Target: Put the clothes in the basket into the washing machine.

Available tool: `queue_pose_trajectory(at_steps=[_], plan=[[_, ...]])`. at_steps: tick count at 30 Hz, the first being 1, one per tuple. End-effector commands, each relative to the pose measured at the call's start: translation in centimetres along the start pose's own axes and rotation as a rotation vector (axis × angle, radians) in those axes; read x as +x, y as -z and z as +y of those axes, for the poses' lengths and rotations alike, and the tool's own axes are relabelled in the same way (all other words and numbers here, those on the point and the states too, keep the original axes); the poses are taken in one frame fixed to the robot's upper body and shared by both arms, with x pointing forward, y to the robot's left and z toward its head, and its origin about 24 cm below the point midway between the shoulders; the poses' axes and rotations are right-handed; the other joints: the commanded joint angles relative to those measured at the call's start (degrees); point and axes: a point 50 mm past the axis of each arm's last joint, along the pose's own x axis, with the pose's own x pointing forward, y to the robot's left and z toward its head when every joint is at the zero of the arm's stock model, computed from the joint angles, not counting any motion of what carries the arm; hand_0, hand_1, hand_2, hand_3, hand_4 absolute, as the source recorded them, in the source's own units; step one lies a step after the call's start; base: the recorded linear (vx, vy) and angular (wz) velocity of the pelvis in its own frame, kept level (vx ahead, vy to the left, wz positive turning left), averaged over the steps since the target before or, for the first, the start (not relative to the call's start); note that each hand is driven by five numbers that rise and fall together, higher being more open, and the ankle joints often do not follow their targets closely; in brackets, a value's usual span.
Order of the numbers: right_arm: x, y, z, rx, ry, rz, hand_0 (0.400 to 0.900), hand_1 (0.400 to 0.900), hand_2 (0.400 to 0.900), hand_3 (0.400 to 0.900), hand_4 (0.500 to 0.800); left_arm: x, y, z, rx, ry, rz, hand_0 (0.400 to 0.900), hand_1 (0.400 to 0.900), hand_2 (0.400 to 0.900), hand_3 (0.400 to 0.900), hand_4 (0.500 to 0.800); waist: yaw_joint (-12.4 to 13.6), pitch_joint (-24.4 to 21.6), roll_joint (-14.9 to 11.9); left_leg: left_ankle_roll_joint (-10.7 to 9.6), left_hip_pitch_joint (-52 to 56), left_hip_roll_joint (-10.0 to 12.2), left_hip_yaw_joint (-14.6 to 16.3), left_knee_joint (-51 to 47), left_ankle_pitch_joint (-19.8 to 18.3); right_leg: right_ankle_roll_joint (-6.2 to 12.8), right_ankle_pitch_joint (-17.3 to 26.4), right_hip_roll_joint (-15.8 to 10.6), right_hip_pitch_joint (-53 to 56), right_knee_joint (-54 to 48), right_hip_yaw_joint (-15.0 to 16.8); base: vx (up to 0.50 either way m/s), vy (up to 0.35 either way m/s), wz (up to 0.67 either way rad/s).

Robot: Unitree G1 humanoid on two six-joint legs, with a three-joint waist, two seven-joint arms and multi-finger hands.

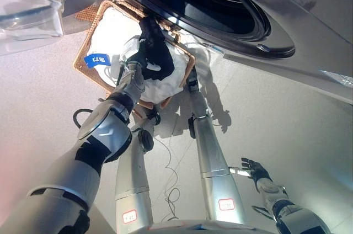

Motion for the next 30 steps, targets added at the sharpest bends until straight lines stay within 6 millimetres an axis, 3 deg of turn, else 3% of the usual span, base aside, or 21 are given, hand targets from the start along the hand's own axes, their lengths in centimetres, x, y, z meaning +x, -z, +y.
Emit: queue_pose_trajectory(at_steps=[1, 2, 17, 30], plan=[[-1.6, 6.0, -2.4, 0.013, 0.055, 0.179, 0.900, 0.900, 0.900, 0.900, 0.800, 0.6, -0.9, 1.8, -0.060, -0.018, -0.003, 0.455, 0.455, 0.455, 0.455, 0.533, -0.9, 3.2, -1.1, 0.9, -0.3, -3.3, -2.5, -6.8, 2.9, -3.05, -9.2, 2.9, 0.6, 8.4, -6.0, 0.00, 0.000, 0.00], [-1.6, 5.9, -2.5, 0.020, 0.057, 0.177, 0.900, 0.900, 0.900, 0.900, 0.800, 0.6, -1.0, 1.8, -0.065, -0.013, -0.004, 0.400, 0.400, 0.400, 0.400, 0.500, -0.8, 3.2, -1.1, 1.0, -0.4, -3.3, -2.6, -6.8, 2.9, -3.07, -9.2, 2.9, 0.5, 8.4, -6.0, 0.00, 0.000, 0.00], [-1.1, 4.5, -2.4, 0.040, 0.055, 0.146, 0.900, 0.900, 0.900, 0.900, 0.800, 0.3, -0.9, 0.8, -0.118, 0.007, 0.002, 0.400, 0.400, 0.400, 0.400, 0.500, -0.8, 2.4, -1.2, 0.9, 1.8, -3.7, -2.9, -8.3, 3.4, -3.32, -8.4, 3.3, 3.0, 6.3, -6.2, 0.00, 0.001, 0.00], [-0.6, 2.5, -3.2, -0.021, 0.044, 0.084, 0.900, 0.900, 0.900, 0.900, 0.800, -0.2, 3.9, 0.8, -0.134, -0.011, 0.107, 0.400, 0.400, 0.400, 0.400, 0.500, -0.1, 1.9, -0.3, -1.3, 16.3, -4.0, -4.5, -18.8, 7.2, -2.75, -6.3, 1.5, 18.3, -2.1, -7.4, 0.01, -0.007, 0.01]])
